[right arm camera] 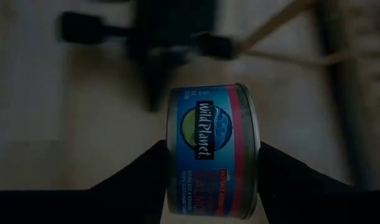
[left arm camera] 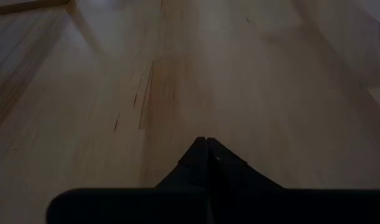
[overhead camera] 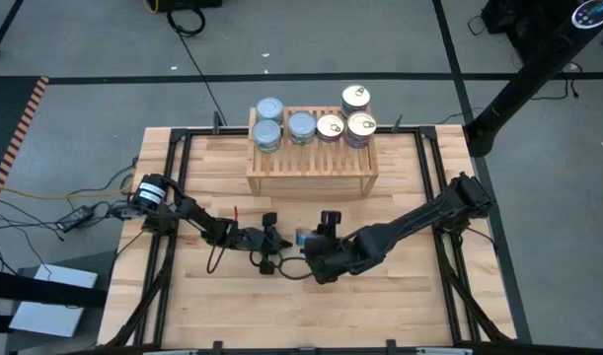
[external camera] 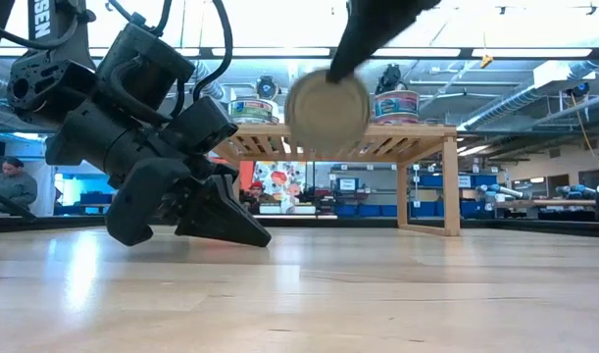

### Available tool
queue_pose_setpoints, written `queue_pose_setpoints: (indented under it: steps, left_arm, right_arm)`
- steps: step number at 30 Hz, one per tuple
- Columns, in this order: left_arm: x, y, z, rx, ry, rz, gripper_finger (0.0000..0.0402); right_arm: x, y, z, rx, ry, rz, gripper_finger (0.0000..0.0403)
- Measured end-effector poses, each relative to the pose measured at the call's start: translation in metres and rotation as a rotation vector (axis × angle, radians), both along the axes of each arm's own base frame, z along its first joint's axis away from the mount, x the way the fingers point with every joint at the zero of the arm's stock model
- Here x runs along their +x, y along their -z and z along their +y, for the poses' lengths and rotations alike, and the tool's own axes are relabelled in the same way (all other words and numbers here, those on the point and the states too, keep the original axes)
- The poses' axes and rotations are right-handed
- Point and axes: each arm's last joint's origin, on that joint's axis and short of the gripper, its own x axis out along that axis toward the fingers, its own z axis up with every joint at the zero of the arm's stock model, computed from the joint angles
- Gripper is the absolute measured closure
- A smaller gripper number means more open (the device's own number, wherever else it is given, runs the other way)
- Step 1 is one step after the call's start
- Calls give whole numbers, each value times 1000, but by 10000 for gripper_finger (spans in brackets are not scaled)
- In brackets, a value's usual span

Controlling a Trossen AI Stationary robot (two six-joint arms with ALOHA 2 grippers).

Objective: Stack canned seafood by type on shelf
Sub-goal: Stack the blue tuna can on top of the other blue tuna can on the shelf

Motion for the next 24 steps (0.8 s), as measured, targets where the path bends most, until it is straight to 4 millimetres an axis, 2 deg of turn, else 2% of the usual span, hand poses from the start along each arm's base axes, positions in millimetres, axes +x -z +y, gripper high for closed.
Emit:
queue_pose_setpoints:
  steps: [5,11,16,24]
  left_arm:
    - [0,-1,0,-2,0,-9,398]
    - [1,-1,0,-3,0,-13,398]
    - [1,-1,0,-4,-1,-15,398]
    - [0,-1,0,-2,0,-8,398]
  right_arm:
    - [-4,-41,-10,-262,45,16,193]
    - [-4,-74,-43,-629,109,82,193]
    - [3,-79,-79,-847,155,216,193]
    - [7,-73,-150,-845,281,364,193]
